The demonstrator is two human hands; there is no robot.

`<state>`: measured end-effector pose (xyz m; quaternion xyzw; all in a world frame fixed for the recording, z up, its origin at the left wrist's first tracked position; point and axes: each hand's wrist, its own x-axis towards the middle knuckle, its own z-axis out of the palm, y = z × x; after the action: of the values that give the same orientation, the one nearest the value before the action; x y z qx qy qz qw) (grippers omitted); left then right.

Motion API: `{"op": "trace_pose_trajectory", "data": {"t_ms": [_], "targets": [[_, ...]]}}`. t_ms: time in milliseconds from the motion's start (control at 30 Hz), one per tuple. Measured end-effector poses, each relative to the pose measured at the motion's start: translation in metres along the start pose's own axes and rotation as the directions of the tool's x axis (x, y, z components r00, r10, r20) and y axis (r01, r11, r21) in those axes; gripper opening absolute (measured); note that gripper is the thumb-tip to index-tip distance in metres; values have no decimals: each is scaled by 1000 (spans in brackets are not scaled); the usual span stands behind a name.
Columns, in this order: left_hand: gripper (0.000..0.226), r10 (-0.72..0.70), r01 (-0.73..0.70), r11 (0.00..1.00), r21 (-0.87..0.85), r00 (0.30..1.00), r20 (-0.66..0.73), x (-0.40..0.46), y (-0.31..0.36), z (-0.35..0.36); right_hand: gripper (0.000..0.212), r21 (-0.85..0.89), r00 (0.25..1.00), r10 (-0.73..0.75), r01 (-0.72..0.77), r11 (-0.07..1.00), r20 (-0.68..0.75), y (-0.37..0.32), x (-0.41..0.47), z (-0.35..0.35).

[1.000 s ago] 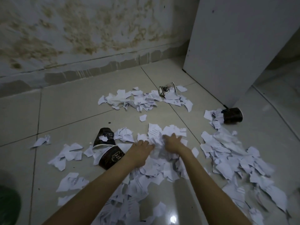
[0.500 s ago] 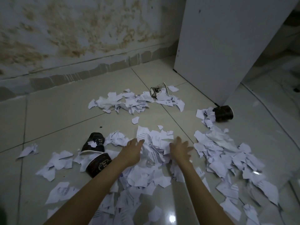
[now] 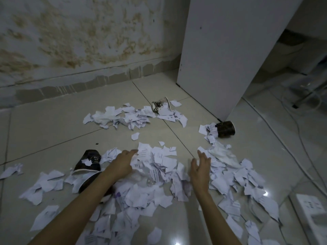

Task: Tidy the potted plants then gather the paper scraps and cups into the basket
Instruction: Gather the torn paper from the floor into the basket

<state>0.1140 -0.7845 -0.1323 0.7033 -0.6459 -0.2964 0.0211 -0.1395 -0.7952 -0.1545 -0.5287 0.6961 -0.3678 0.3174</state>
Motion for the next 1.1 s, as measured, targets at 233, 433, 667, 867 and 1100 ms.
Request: {"op": "trace_pose_trajectory", "data": {"t_ms": [233, 433, 667, 867, 1100], "targets": [[61, -33, 18, 986, -167, 995, -90, 24, -2, 11, 40, -161, 986, -24, -3, 987, -163, 33, 46, -37], [55, -173, 160, 959, -235, 984, -36, 47, 17, 42, 51, -394, 928, 306, -368, 842, -211, 61, 57, -41], [47, -110, 76, 945, -319, 990, -91, 45, 42, 49, 41, -383, 998, 61, -45, 923, 30, 36, 17, 19], [50, -450, 250, 751, -611, 871, -197, 38, 68, 39, 47, -360, 984, 110, -154, 920, -140, 32, 56, -3], [44, -425, 268, 725, -634, 899, -106, 45, 117, 64, 48, -396, 989, 77, -21, 918, 125, 25, 46, 45]]}}
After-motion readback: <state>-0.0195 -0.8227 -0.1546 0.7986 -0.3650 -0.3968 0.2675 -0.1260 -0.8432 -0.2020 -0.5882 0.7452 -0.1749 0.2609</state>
